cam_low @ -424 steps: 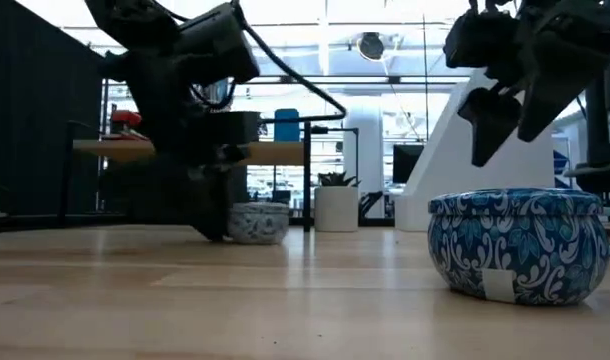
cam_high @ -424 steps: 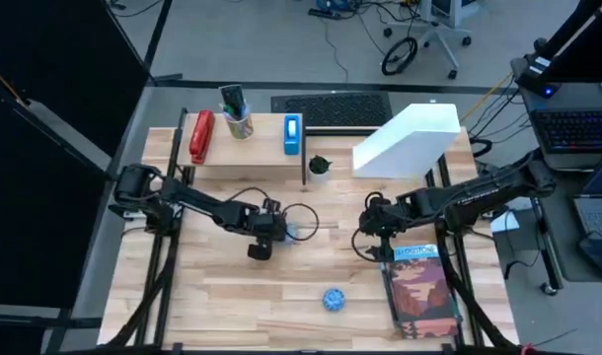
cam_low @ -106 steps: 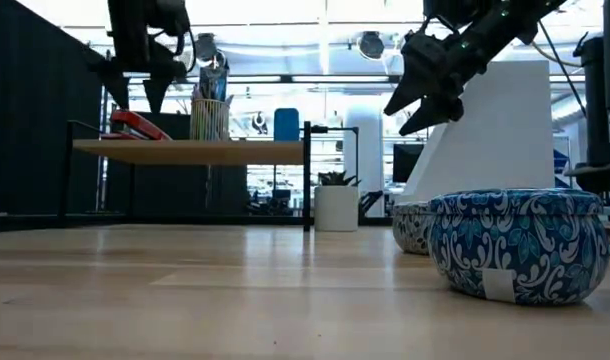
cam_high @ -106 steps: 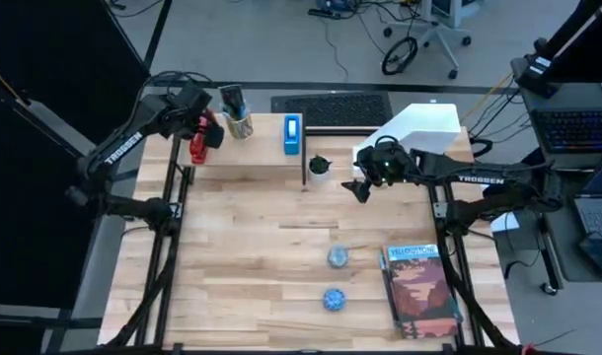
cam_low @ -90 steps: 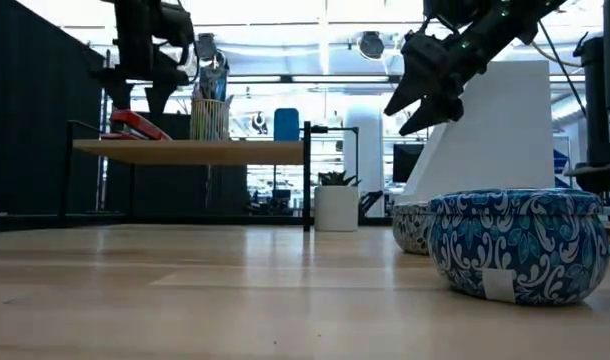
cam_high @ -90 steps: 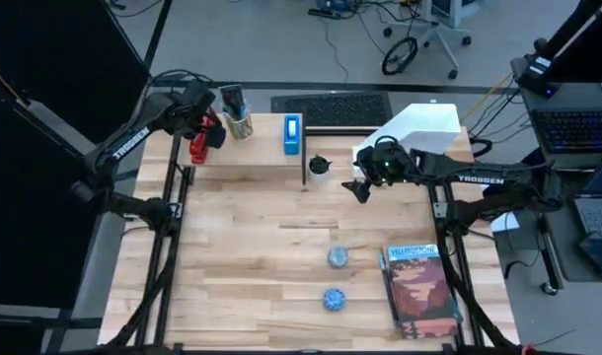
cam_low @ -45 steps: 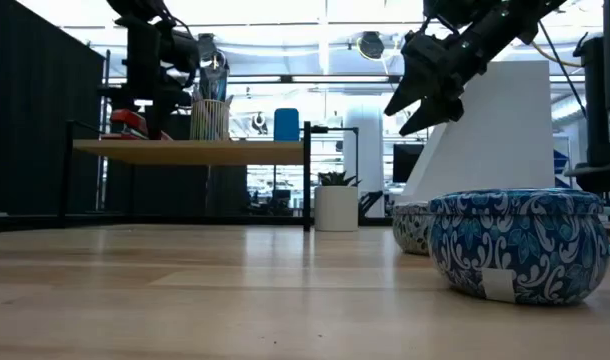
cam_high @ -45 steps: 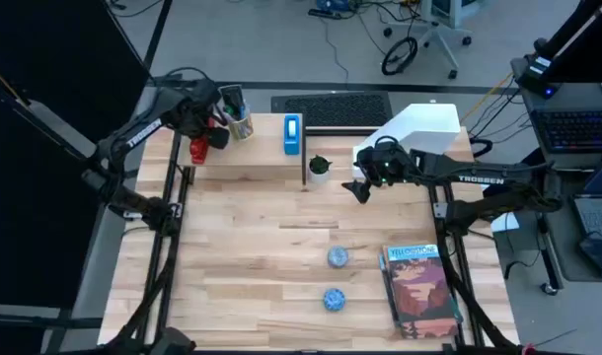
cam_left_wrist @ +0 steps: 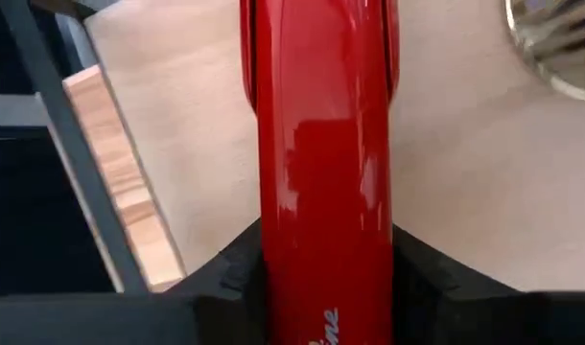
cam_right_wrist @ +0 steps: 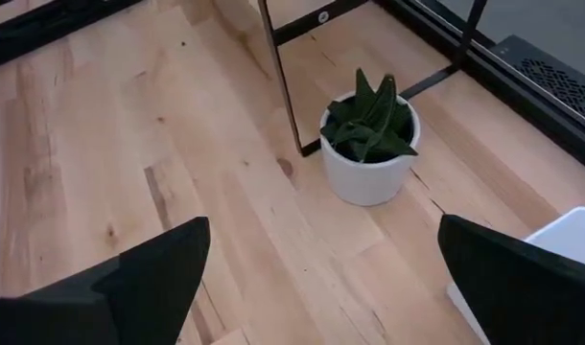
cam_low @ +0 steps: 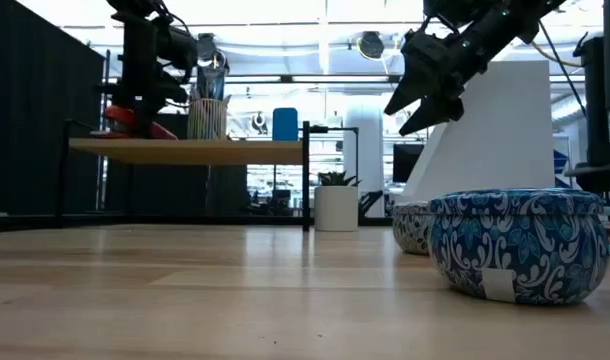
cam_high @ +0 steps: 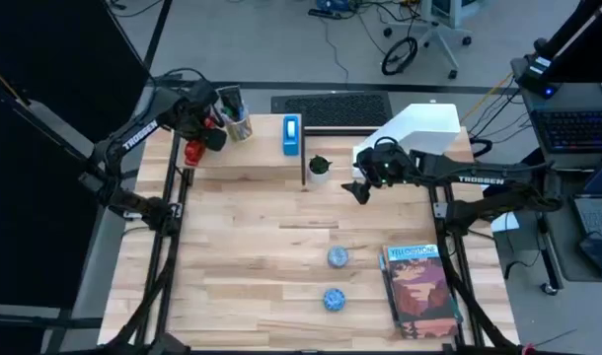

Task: Stock shelves
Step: Remove the red stapler from the shelf

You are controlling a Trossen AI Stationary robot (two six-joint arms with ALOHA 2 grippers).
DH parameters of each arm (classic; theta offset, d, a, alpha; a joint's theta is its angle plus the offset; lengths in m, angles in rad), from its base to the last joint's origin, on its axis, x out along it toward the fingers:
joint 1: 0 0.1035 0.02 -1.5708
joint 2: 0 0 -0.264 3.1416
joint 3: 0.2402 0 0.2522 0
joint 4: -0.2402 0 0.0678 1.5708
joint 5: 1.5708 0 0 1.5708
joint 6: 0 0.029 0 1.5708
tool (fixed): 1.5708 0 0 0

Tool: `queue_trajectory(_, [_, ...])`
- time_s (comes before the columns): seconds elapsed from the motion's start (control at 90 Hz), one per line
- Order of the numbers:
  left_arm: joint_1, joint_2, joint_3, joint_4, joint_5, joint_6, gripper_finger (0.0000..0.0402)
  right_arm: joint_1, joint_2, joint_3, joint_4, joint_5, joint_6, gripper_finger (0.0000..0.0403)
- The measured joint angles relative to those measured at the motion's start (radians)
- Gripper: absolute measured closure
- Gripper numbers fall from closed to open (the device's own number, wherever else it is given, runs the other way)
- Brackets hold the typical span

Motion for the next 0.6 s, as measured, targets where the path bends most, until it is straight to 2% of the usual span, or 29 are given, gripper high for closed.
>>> queue_trajectory(0.367, [-0.031,-0.159,0.052,-0.024,0.018,-0.087,0.0278,0.000,0.000,0.000,0.000,0.001,0.000,0.0009])
queue_trajectory(0.6, [-0.098,-0.292,0.118,-0.109,0.047,-0.142,0.0280,0.000,0.000,0.000,0.000,0.000,0.008,0.0009])
